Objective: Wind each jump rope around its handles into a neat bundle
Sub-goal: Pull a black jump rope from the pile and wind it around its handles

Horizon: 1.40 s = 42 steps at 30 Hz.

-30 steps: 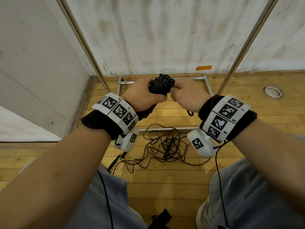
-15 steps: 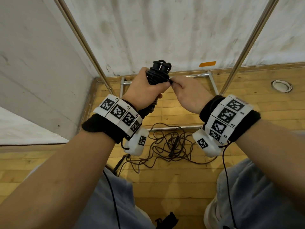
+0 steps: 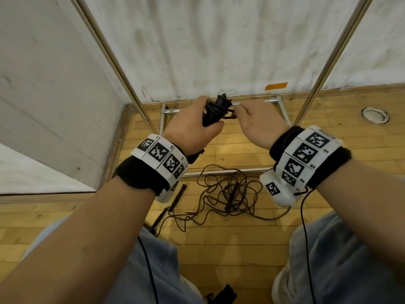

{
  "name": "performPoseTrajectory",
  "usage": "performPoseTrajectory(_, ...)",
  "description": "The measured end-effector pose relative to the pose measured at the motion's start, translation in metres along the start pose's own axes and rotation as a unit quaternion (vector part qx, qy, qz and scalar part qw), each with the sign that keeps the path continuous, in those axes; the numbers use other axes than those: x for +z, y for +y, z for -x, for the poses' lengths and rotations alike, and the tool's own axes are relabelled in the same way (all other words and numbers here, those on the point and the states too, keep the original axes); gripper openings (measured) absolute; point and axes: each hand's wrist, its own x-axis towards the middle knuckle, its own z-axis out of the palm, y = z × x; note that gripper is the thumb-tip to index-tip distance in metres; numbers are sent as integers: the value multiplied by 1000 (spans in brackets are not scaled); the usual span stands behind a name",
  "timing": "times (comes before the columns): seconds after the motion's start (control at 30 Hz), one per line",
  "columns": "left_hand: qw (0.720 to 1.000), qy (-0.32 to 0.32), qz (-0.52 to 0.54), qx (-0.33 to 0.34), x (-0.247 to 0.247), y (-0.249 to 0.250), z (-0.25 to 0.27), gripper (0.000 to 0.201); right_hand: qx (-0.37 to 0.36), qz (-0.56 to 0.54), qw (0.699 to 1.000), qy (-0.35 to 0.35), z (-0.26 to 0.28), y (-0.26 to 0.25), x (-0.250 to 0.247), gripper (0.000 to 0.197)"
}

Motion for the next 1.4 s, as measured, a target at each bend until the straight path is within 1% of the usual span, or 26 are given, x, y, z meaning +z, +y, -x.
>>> performPoseTrajectory(0.07, 1000, 22, 17, -7, 1, 1, 0, 37, 4, -12, 1000, -27, 1, -4, -1, 35)
performPoseTrajectory(0.17, 999, 37, 20, -29, 7, 0, -4, 30, 9, -25, 997, -66, 4, -11, 1, 21)
performPoseTrajectory(0.27, 998, 34, 11, -46, 9, -3, -7, 27, 15, -19, 995, -98, 7, -15, 2, 17)
performPoseTrajectory(0.3, 998, 30, 8, -46, 9, -3, -8, 28, 18, -6, 994, -105, 8, -16, 1, 20)
performPoseTrajectory(0.37, 999, 30, 6, -40, 8, -4, -8, 30, 10, 9, 995, -102, 6, -16, -1, 24)
performPoseTrajectory(0.47, 999, 35, 11, -34, 8, -2, -7, 33, -5, 30, 997, -66, -1, -17, -7, 26)
performPoseTrajectory(0.5, 999, 29, 25, -35, 7, -1, -7, 35, -6, 42, 998, -56, -4, -16, -9, 27)
performPoseTrajectory(0.57, 995, 11, 93, -42, 4, 1, -7, 41, -14, 68, 996, -51, -7, -16, -8, 27)
performPoseTrajectory(0.63, 982, 14, 185, -35, -2, 2, -5, 45, -20, 81, 994, -64, -6, -16, -5, 25)
performPoseTrajectory(0.73, 963, 19, 269, -9, -10, 8, 2, 47, -11, 62, 996, -71, -5, -11, -5, 25)
performPoseTrajectory(0.83, 932, -9, 361, 2, -13, 15, 9, 36, 0, 33, 996, -79, -7, -7, -5, 28)
performPoseTrajectory(0.97, 889, -43, 456, -3, -14, 21, 11, 21, -10, 30, 996, -82, -7, -10, -2, 30)
performPoseTrajectory(1.07, 862, -29, 506, -31, -19, 20, 7, 16, -16, 11, 994, -106, -6, -12, 0, 31)
performPoseTrajectory(1.1, 862, -17, 505, -39, -20, 18, 6, 15, -18, 6, 994, -110, -5, -13, 0, 31)
performPoseTrajectory(1.13, 872, -2, 488, -45, -21, 15, 4, 12, -23, 4, 994, -111, -4, -15, 0, 30)
performPoseTrajectory(1.2, 911, 25, 409, -52, -21, 8, 2, 10, -37, 12, 994, -102, -3, -14, -1, 31)
performPoseTrajectory(1.27, 953, 40, 297, -44, -17, 2, 1, 22, -51, 34, 995, -78, -3, -15, -2, 33)
performPoseTrajectory(1.3, 967, 43, 247, -35, -15, 1, 1, 28, -56, 48, 995, -66, -3, -16, -2, 34)
performPoseTrajectory(1.37, 985, 54, 161, -16, -9, 2, -1, 33, -57, 63, 995, -49, -3, -22, -2, 36)
performPoseTrajectory(1.4, 989, 61, 130, -14, -6, 3, -2, 35, -52, 57, 996, -48, -3, -24, -1, 35)
